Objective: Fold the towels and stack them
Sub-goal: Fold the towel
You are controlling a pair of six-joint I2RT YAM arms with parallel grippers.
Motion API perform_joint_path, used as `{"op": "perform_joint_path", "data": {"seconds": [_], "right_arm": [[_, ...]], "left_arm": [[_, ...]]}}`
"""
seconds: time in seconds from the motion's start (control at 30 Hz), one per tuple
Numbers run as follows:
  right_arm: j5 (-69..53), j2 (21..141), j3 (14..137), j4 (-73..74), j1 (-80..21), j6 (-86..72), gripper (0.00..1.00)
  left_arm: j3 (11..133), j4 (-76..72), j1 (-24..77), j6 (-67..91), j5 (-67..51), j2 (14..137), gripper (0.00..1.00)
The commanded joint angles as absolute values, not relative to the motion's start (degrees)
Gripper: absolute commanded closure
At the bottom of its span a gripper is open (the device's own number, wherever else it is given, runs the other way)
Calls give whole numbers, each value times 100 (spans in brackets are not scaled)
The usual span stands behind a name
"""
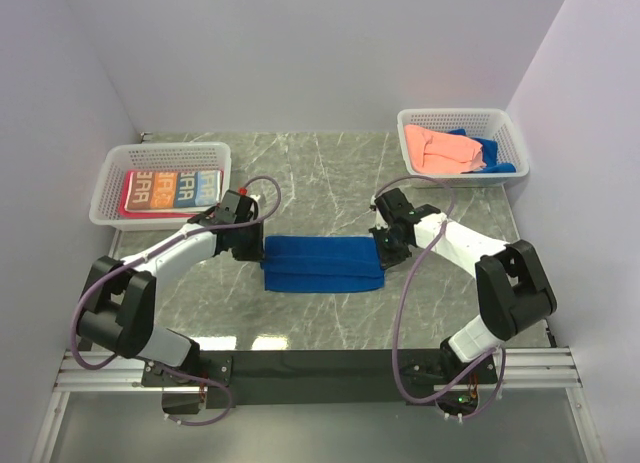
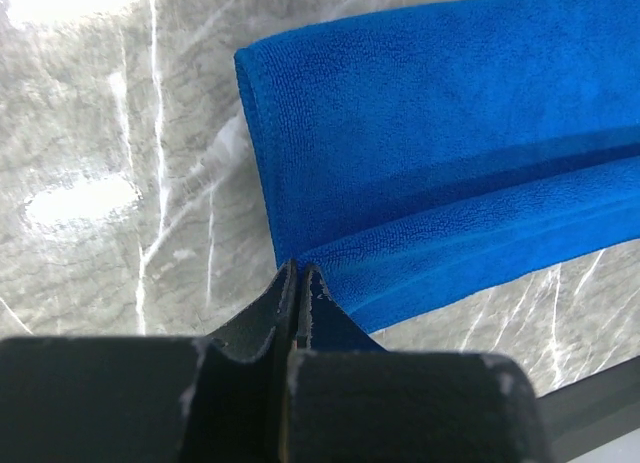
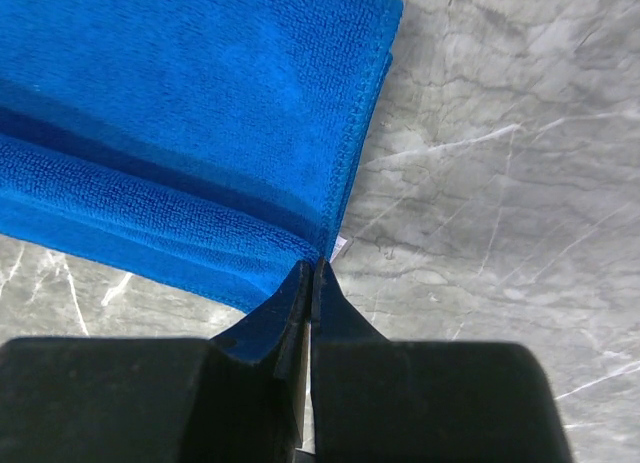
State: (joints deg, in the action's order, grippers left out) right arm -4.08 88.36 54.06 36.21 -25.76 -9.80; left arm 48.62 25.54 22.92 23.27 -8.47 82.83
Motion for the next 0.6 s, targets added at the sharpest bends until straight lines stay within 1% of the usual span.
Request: {"op": "perform_joint_path", "data": {"seconds": [0.0, 0.37, 0.43, 0.47, 0.53, 0.57], "right_arm": [[-88, 8816, 5564, 3929, -2566, -1037, 100], [-158, 8833, 5537, 3902, -2558, -1099, 100], [-167, 8816, 5528, 3902, -2549, -1107, 100], [-176, 8781, 5520, 3894, -2566, -1116, 100], [-237, 8728, 5467, 3859, -2575, -1134, 96], [-272, 8641, 5458, 3858, -2584, -1142, 93]], "left_arm": [[4808, 2698, 2276, 2320, -694, 8244, 99], [4615, 2707, 2364, 2654, -659, 8332, 99], [4588, 2716, 2382, 2707, -589, 8245, 96], [4562, 2716, 2399, 2777, -563, 8192, 92], [4544, 2751, 2408, 2830, -545, 8034, 87], [4561, 2777, 2417, 2891, -545, 7964, 82]]}}
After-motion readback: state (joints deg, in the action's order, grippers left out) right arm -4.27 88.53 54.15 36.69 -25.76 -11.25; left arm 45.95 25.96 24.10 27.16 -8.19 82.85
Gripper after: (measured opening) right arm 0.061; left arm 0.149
